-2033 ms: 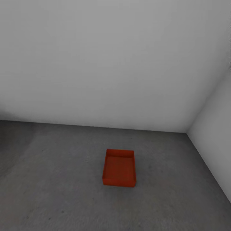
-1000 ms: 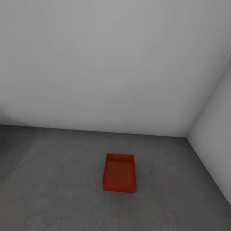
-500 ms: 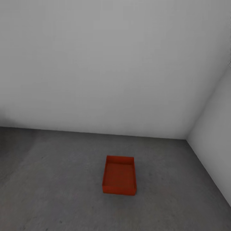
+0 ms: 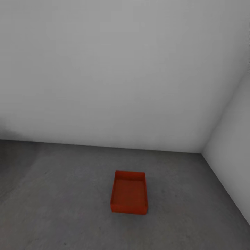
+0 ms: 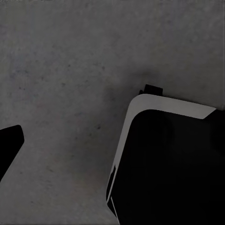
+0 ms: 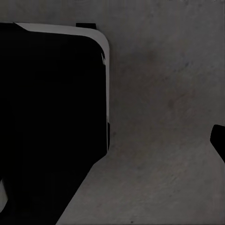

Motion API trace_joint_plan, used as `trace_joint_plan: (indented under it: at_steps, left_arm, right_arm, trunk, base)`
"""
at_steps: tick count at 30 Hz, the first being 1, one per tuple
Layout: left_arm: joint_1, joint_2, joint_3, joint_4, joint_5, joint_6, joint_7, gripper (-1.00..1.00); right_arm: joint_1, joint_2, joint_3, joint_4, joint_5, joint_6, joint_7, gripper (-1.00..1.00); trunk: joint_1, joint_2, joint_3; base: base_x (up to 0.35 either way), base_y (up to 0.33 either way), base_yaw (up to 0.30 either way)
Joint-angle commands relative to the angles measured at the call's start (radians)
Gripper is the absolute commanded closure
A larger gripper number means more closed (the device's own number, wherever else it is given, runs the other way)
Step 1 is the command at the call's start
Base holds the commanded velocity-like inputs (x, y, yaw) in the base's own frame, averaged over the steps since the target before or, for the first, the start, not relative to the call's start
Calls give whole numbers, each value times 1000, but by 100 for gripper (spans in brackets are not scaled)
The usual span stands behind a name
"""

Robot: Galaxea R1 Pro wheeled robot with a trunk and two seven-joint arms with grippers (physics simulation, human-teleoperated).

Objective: Move the two storage containers from the living room to the garage. In the garage, place one container on the floor and stack the other container on top of it (either order is fine).

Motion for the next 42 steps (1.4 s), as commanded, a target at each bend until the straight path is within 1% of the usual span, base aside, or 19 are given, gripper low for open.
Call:
trace_joint_plan:
  at_steps: [1, 42]
  left_arm:
    - [-1, 0, -8, 0, 8, -3, 2, -100]
    - [-1, 0, -8, 0, 8, -2, 2, -100]
  right_arm:
    - [-1, 0, 8, 3, -9, -6, 0, -100]
    - [-1, 0, 8, 3, -9, -7, 1, -100]
  trunk:
    - [0, -1, 0]
    - [0, -1, 65]
  base:
    - [0, 0, 0]
    - [0, 0, 0]
